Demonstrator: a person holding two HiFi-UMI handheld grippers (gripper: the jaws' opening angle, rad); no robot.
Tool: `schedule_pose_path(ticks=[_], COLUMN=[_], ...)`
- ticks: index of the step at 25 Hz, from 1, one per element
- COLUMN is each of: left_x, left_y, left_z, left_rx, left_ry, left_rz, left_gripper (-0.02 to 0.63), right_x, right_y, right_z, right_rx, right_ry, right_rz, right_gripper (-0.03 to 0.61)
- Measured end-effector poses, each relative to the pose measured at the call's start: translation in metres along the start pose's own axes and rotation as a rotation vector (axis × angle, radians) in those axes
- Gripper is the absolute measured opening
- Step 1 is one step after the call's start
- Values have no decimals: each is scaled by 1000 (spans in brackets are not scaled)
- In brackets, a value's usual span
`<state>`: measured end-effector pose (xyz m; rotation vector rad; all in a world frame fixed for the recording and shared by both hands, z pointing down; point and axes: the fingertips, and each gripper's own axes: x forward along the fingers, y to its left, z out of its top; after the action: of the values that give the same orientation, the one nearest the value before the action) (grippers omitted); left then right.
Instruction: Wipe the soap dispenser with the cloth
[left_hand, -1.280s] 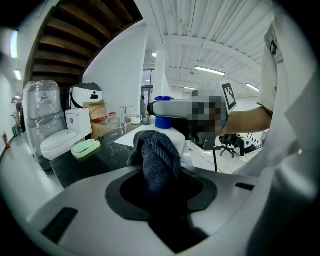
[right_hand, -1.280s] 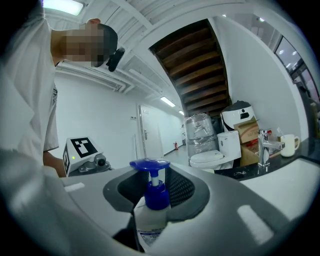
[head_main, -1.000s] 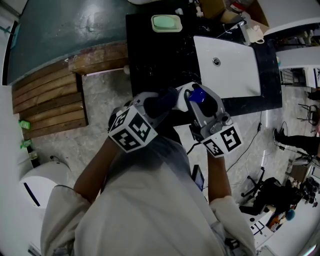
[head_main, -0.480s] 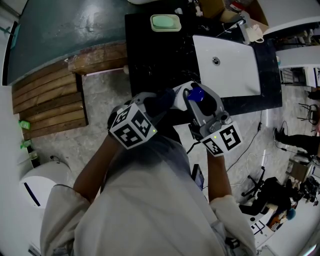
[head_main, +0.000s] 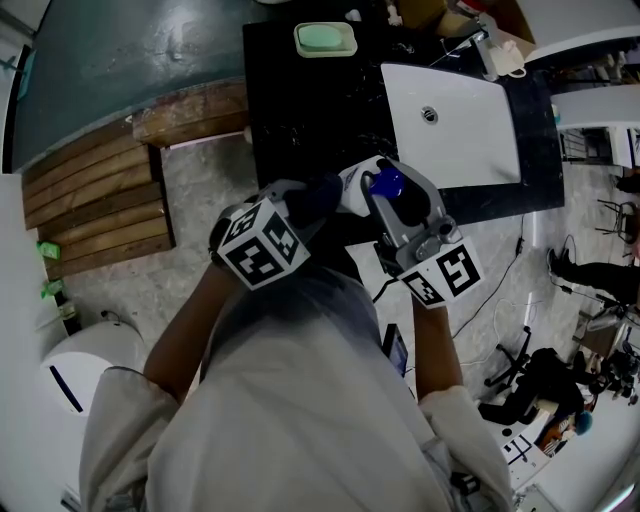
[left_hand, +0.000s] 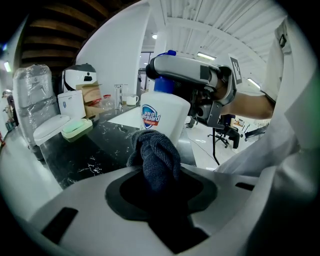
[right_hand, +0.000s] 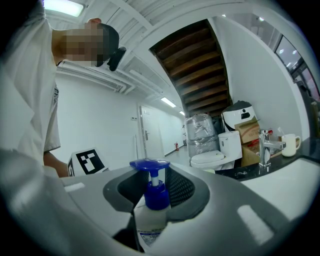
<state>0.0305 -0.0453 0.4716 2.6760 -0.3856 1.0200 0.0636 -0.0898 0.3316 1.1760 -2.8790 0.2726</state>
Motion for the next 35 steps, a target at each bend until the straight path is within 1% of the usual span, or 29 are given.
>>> schedule_pose_path(ticks=[11,24,27,31,35], left_x=[4,14,13,7,6], left_y=[1,2,-1,-8,-16], left_z=[-6,-15,-16,-13,-14], left_rx=[-13,-22,-27,-59,-68], left_ry=[26,60,56,32,25], left_rz=[-21,-23,-22,-43,-69], left_gripper=[137,137,137,137,137], right_x=[1,0,0,0,3], right_y=[2,0,0,-6,-10], right_z=[2,-1,-1,0,0], right_rx=[-9,-20,-25,-12,-14], right_ry=[-5,-7,-12,-27,-31], right_rz=[-5,-22,-43,-90,-125], right_gripper=[95,95,95,95,94])
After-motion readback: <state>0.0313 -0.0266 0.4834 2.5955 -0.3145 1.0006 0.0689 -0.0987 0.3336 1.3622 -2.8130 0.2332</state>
